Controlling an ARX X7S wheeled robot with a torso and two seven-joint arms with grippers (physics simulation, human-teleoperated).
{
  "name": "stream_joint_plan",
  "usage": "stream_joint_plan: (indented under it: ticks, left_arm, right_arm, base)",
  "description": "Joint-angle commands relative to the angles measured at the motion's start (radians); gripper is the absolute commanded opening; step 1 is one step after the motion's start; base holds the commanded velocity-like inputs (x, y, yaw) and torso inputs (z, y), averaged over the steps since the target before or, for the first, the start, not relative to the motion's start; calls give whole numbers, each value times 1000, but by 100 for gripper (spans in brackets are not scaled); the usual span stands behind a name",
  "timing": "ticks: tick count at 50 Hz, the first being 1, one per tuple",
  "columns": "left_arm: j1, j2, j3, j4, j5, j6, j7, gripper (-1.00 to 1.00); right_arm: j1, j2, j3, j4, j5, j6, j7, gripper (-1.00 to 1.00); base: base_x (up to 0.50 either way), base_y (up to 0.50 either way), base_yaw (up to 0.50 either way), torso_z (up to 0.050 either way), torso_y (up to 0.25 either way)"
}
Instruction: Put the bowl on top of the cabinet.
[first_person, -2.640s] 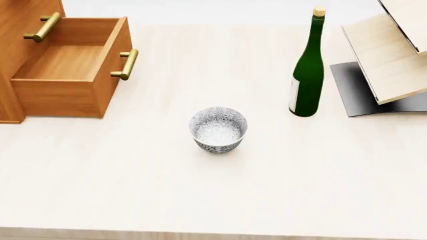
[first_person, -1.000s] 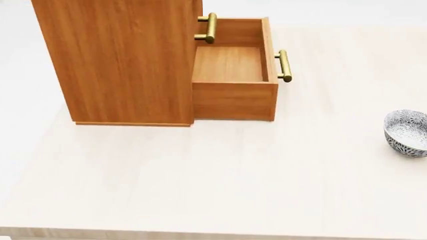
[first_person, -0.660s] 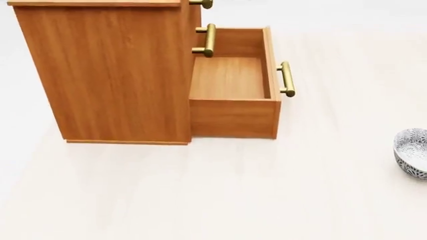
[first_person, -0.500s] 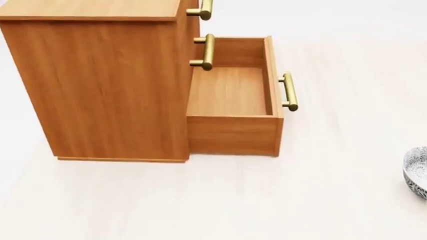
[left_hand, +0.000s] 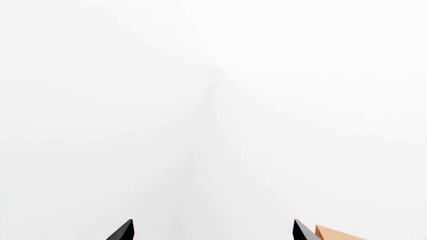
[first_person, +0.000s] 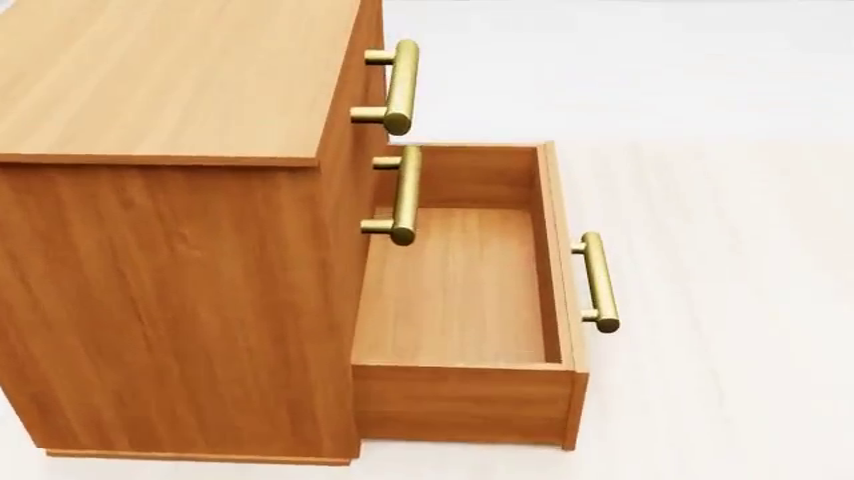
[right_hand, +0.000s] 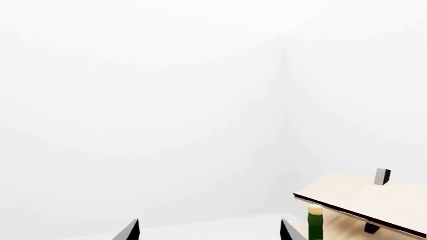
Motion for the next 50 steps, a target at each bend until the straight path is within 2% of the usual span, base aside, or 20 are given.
stream_joint_plan:
  ticks: [1, 21, 27, 30, 34, 37, 38, 40, 41, 42, 49, 50]
  left_arm:
    - [4, -2, 2, 1, -2, 4, -1, 100]
    - [8, -5, 3, 0, -7, 11, -5, 100]
    - [9, -5, 5, -1, -8, 13, -5, 100]
    - [10, -6, 7, -2, -8, 14, -5, 100]
    - [12, -8, 15, -1, -2, 15, -1, 100]
    - [12, -9, 16, -1, -4, 15, -1, 100]
    - [13, -10, 17, -2, -4, 16, 1, 100]
    - [14, -11, 19, -2, -4, 17, 4, 100]
    - [15, -12, 20, 0, -4, 18, 5, 100]
    - [15, -13, 21, 1, -3, 18, 6, 100]
    - [17, -15, 27, 3, -2, 18, 6, 100]
    - [16, -15, 27, 4, 1, 18, 4, 100]
  right_arm:
    - [-5, 1, -4, 0, 1, -1, -1, 100]
    - [-14, 10, -18, -4, 14, 10, -10, 100]
    - [-3, 36, -28, 6, 20, 61, -2, 100]
    - [31, 81, 6, 14, 146, 178, -18, 100]
    - [85, 208, 20, 30, 282, 337, -65, 100]
    - [99, 227, 24, 39, 303, 360, -68, 100]
    - [135, 303, 0, 83, 326, 431, -77, 100]
    - [160, 338, -13, 115, 350, 476, -83, 100]
    - [154, 398, -48, 151, 353, 497, -143, 100]
    - [159, 431, -69, 165, 360, 543, -140, 100]
    - [215, 545, -116, 269, 399, 612, -219, 100]
    - [218, 602, -166, 286, 408, 675, -233, 100]
  base:
    - [500, 0, 0, 0, 0]
    - [500, 0, 0, 0, 1]
    - [370, 0, 0, 0, 0]
    - [0, 0, 0, 0, 0]
    - [0, 0, 0, 0, 0]
    - [0, 0, 0, 0, 0]
    - [0, 0, 0, 0, 0]
    - [0, 0, 0, 0, 0]
    - [0, 0, 0, 0, 0]
    - [0, 0, 0, 0, 0]
    - [0, 0, 0, 0, 0]
    - [0, 0, 0, 0, 0]
